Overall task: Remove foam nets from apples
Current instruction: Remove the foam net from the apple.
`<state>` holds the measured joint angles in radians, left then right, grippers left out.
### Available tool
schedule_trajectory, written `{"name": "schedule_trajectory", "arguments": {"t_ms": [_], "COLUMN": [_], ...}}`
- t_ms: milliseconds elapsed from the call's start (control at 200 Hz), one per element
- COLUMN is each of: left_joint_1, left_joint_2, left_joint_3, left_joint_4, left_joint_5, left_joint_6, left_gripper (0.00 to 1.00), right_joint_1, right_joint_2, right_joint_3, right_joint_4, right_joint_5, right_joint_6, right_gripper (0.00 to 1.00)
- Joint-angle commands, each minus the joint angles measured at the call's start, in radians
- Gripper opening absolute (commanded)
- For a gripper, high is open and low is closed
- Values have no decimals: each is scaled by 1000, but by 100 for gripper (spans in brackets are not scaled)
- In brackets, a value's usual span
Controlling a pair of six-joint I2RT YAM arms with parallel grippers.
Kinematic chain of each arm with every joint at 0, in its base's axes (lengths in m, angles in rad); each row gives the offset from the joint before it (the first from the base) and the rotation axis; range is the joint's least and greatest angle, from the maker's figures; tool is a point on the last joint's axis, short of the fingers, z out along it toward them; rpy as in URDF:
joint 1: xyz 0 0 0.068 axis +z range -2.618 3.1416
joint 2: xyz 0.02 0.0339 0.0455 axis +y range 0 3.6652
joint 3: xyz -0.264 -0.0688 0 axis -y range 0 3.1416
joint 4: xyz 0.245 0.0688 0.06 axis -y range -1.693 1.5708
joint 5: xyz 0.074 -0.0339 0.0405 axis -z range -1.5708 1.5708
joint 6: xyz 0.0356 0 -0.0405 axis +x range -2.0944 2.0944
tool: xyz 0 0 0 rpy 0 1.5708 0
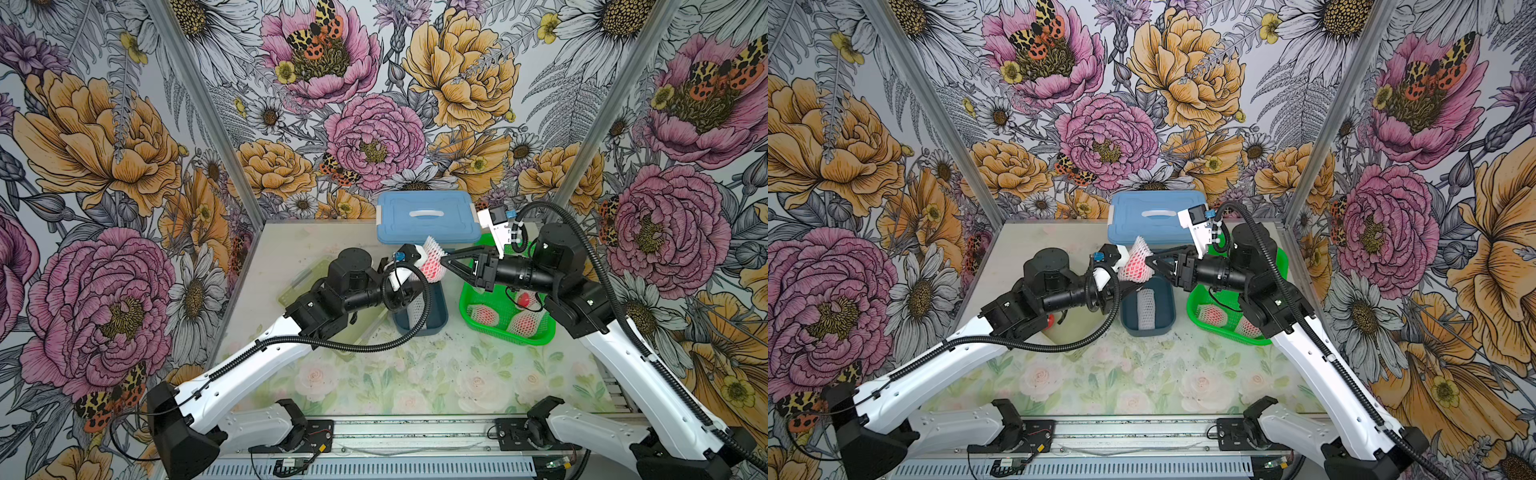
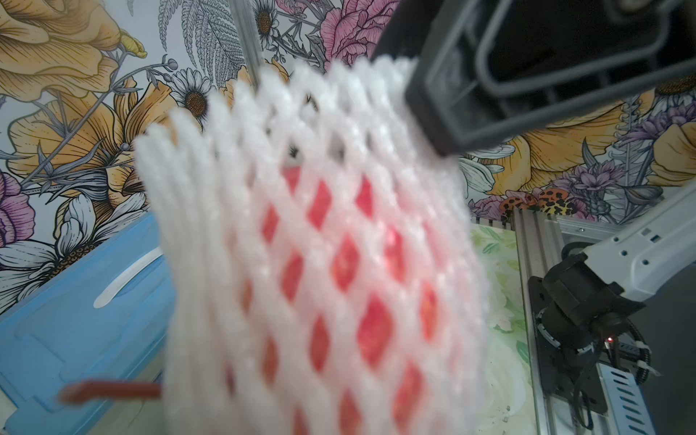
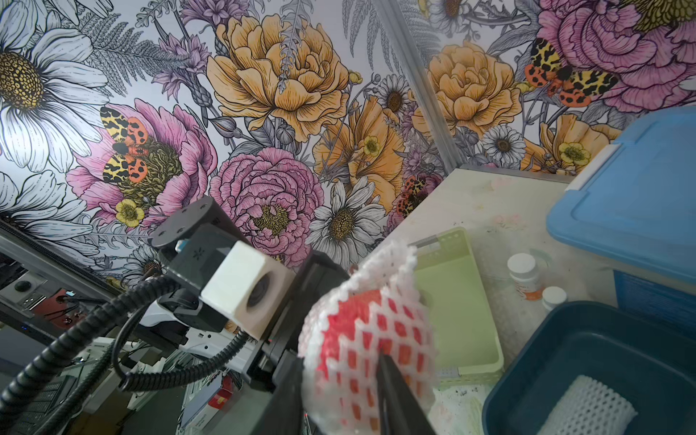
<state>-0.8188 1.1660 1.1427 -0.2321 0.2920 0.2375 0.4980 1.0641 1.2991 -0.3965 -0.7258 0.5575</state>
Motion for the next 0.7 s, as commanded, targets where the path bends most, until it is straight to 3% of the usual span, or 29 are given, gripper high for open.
{"name": "schedule_trajectory", "arguments": {"t_ms": [0,125,175,230,400,696], "left_joint_1": [4,3,1,4,6,4], "left_joint_2": [-8,-9,-11,-12,-17,1], "left_joint_3": [14,12,10,10,4,14], "left_joint_4": [28,26,27,26,16,-18], "left_joint_5": [2,7,5,1,-7,-31], "left_joint_6": [-4,-4,-5,-4,-4,-2], "left_gripper": [28,24,17,0,0,0], "right_joint_1": [14,14,14,14,-2,33], "right_joint_2": [-25,-32,-30,-29,-63,-41], "right_joint_3": [3,2,2,0,-5,6], "right_joint_4": [-8,-10,-10,-11,-14,-13], "right_joint_5": [-7,-6,-6,-3,67,74], "right_joint_6": [-7,-8,-8,-13,-43,-57], "right_gripper": [45,49,49,50,55,59]}}
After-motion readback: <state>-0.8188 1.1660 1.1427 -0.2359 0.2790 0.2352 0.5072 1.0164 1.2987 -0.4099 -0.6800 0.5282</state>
